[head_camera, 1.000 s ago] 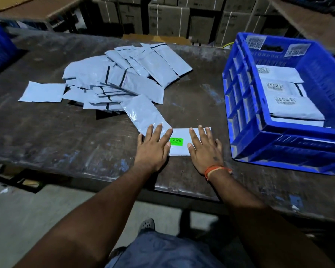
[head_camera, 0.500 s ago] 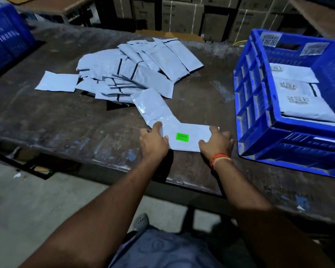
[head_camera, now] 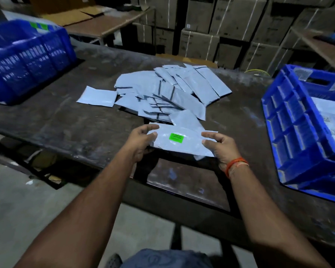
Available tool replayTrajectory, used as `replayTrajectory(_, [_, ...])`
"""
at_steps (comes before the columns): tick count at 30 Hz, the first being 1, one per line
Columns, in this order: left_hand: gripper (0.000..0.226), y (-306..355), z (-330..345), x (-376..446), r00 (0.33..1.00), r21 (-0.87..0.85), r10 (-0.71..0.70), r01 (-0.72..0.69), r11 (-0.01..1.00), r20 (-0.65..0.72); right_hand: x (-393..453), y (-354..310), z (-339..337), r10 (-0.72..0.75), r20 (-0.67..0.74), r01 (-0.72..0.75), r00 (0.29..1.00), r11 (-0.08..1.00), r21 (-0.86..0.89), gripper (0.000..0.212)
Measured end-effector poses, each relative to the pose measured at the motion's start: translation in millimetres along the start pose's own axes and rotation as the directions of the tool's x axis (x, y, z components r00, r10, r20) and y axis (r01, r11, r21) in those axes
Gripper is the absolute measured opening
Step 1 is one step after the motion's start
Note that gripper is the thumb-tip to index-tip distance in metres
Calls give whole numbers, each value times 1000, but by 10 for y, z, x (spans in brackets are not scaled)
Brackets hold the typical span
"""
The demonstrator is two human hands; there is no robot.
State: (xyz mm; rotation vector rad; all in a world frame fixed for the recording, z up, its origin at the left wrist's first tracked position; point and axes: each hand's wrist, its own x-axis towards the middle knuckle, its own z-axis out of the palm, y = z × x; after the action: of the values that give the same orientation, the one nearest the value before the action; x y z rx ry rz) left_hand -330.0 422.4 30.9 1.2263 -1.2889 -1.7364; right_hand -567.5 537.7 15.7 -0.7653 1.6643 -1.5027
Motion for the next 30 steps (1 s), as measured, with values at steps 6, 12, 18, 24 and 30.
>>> replayTrajectory(6, [23, 375, -1363, 142, 997, -12, 35, -34, 999, 62, 47, -205, 1276, -61, 93, 62, 994, 998, -13, 26])
replayTrajectory(12, [24, 795, -2695, 289, 999, 19, 50, -50, 999, -2, 87, -508, 2686, -76, 215, 68, 974, 997, 43, 29])
replayTrajectory(18, [22, 1397, -3866, 563, 985, 48, 122, -117, 992, -123, 355, -901, 4028, -124, 296, 125, 947, 992, 16, 28])
replayTrajectory(24, [23, 2027, -4921, 1126, 966, 118, 208, -191, 975, -155, 792, -1286, 5255, -143, 322, 142, 936, 990, 26, 25])
replayTrajectory(30, [20, 2525, -5890, 1870, 955, 203, 244, -208, 957, -171, 1444, -1516, 6408, -164, 297, 147, 941, 986, 81, 24])
